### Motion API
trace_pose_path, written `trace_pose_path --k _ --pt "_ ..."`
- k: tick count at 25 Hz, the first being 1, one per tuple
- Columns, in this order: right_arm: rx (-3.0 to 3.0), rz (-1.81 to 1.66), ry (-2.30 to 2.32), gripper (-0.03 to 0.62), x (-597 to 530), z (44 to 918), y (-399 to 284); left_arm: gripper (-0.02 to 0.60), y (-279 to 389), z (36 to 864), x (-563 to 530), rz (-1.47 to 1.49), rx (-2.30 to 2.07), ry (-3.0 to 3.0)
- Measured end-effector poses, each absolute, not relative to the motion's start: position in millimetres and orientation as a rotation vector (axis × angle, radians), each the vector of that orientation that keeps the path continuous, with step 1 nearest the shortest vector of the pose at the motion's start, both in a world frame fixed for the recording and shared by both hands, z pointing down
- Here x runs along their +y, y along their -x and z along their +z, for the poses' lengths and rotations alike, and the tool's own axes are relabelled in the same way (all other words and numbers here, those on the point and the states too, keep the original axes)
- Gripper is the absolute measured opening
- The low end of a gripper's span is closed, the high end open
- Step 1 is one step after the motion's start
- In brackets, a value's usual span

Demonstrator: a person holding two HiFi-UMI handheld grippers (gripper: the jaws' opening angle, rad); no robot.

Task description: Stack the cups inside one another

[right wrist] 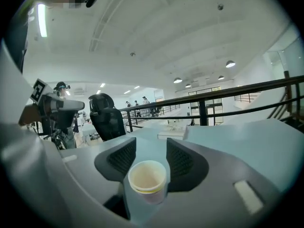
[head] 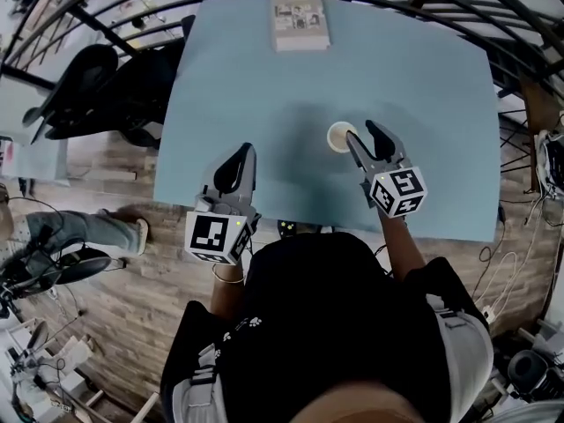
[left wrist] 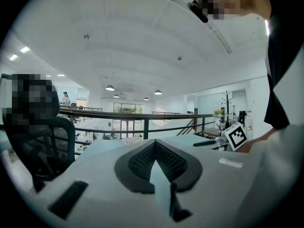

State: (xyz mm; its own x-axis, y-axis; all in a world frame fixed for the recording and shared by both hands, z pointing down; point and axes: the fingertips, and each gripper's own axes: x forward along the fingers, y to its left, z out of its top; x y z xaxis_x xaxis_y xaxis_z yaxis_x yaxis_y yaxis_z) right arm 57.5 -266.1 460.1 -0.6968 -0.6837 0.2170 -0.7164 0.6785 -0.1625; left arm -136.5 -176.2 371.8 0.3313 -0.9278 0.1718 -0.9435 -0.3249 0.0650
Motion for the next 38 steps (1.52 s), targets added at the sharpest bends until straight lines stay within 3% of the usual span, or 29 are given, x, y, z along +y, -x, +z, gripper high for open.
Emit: trace_pose_path --k 5,9,20,38 --pt "-2.822 0.307 -1.262 0.071 -259 429 -74 -0.015 123 370 -184 0.143 -1.655 -2.493" --pt "-2.863 0.280 -1.331 0.011 -254 410 -89 -0.014 112 372 -191 0.137 -1.590 -2.534" --pt "-2.871 0.271 -1.393 0.011 -236 394 -118 -0.014 75 370 -203 0.118 -1.462 -2.619" --pt "-2.883 0.282 -1.380 0.011 -229 389 -117 -0.014 76 376 -197 0.113 -1.460 -2.597"
